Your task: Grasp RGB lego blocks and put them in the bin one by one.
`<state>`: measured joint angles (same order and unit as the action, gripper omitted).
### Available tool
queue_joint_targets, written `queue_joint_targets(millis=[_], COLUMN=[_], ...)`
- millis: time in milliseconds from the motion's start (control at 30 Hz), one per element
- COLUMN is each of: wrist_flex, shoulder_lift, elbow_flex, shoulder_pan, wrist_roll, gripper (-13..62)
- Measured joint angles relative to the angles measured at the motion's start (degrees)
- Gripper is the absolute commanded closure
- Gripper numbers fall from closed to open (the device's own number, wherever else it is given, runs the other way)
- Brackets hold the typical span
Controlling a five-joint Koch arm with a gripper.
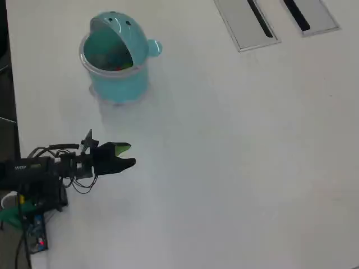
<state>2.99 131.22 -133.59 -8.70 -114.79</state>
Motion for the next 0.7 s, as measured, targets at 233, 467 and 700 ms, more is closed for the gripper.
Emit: queue_joint_targets(millis=[233,467,700], wrist_flex=[0.0,-2.9,-14.2], shoulder_lift=[0.0,0.0,0.0], elbow_flex=[-2.6,-7.9,-15.0], shoulder_pan=[-9.4,-13.7,-19.7], wrist_roll=[7.2,11.6,20.1], gripper=[14.1,14.1,14.0])
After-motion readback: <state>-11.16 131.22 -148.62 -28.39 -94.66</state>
